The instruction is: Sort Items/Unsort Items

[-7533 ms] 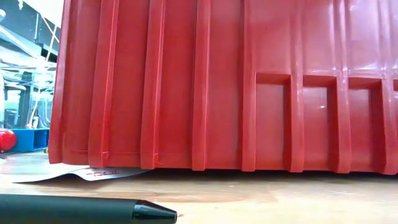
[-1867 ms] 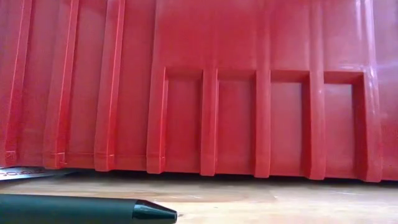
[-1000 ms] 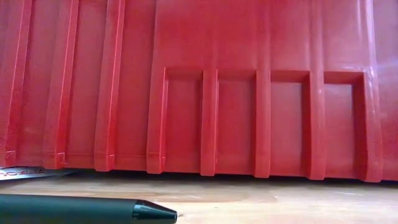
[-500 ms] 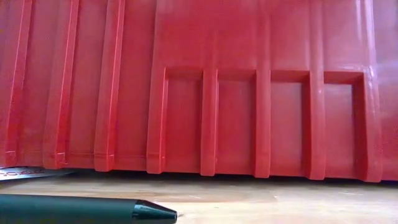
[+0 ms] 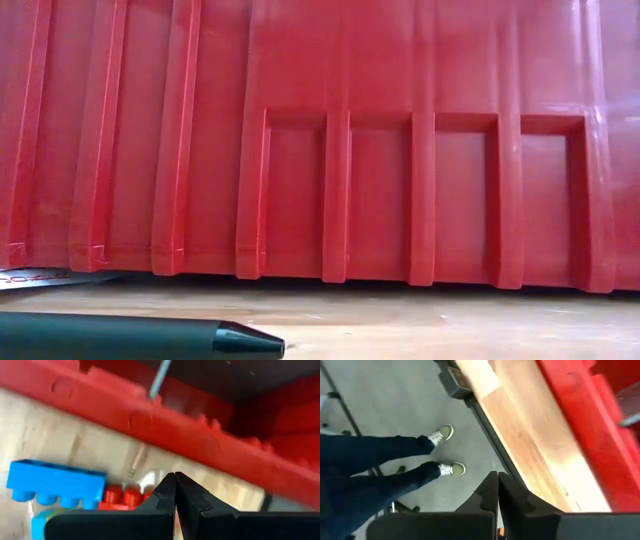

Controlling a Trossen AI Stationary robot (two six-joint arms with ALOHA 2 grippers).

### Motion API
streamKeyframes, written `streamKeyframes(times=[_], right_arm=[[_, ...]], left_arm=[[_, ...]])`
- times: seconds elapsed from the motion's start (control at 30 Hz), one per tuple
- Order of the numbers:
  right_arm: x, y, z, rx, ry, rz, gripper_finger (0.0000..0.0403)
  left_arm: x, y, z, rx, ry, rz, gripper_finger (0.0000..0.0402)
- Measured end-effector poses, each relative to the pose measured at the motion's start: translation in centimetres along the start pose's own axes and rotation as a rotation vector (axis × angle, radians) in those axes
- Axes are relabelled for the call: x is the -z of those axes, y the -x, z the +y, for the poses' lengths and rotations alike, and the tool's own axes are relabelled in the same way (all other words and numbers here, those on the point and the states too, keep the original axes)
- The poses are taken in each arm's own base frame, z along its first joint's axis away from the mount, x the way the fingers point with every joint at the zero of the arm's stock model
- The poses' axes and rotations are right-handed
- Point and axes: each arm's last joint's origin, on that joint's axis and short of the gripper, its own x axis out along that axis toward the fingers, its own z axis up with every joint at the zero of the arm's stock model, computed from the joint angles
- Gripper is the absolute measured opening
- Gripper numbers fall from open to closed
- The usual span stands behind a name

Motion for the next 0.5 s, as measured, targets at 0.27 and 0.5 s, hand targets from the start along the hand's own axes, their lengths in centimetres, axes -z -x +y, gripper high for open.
streamKeyframes(times=[0.27, 0.5], right_arm=[[-0.4, -2.0, -1.1, 0.201, -0.088, -0.108, 0.0001], [-0.6, -1.6, -2.6, 0.357, -0.132, -0.164, 0.0]], left_arm=[[-3.0, -2.3, 0.8, -0.073, 0.026, -0.065, 0.0], [-6.5, -3.9, 2.7, -0.121, 0.038, -0.171, 0.0]])
